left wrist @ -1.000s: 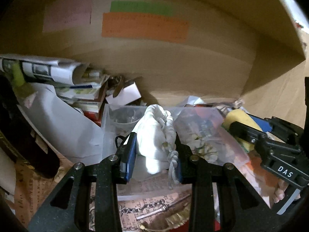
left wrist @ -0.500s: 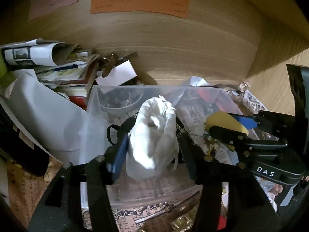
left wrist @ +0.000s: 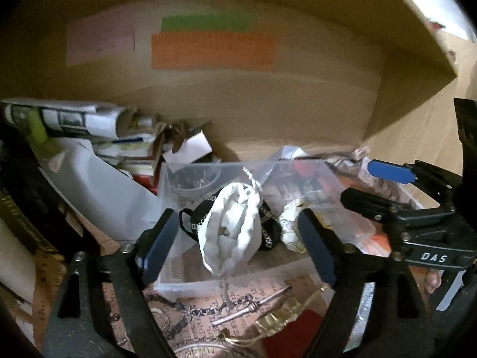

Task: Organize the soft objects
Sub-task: 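Release the white pouch into the clear box with the left while the right releases the sponge there, then grasp the red velvet pouch with the left gripper while the right grasps the bagged silver scrubber, then drop the red pouch into the clear box with the left while the right drops the scrubber bag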

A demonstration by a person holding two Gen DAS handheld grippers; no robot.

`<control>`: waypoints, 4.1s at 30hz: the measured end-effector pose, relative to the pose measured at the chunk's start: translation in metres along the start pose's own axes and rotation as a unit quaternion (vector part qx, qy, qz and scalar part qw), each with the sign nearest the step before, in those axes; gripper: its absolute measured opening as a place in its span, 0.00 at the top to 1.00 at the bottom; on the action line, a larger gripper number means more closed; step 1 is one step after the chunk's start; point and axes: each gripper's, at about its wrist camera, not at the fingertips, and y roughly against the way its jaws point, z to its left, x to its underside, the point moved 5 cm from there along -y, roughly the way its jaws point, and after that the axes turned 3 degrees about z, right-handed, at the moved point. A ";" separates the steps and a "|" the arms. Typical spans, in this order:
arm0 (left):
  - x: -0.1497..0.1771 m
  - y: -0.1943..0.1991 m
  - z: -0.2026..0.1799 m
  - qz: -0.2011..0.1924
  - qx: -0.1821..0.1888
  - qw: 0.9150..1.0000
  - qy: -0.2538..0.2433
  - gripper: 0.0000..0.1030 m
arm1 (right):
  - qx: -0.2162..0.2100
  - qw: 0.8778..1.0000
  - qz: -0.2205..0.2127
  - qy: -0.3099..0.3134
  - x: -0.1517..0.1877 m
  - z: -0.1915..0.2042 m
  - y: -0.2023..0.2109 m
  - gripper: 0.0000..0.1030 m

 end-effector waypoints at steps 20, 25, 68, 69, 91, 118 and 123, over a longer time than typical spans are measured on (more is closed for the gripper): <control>0.079 0.014 -0.028 0.072 0.039 0.997 -0.017 0.08 | 0.001 1.000 -0.017 -0.023 0.084 0.008 0.055 0.22; 0.101 -0.006 -0.022 0.117 0.047 0.992 0.004 0.08 | -0.007 0.999 0.015 -0.037 0.108 0.005 0.041 0.22; 0.087 0.009 -0.016 0.082 0.056 0.995 0.021 0.83 | -0.032 0.997 -0.024 -0.068 0.091 0.002 0.041 0.82; 0.083 0.012 -0.017 0.075 0.056 0.995 0.020 0.83 | -0.032 0.997 -0.030 -0.068 0.087 0.001 0.043 0.82; -0.007 0.004 -0.010 -0.008 0.021 0.999 0.027 0.83 | -0.001 0.994 -0.103 -0.043 0.010 0.002 0.040 0.82; 0.009 -0.077 0.005 0.059 -0.041 0.997 0.005 0.63 | -0.002 0.999 0.038 0.016 0.028 0.024 -0.063 0.80; 0.010 -0.061 0.005 0.045 -0.037 0.998 0.010 0.46 | -0.005 0.999 0.043 0.009 0.026 0.023 -0.061 0.58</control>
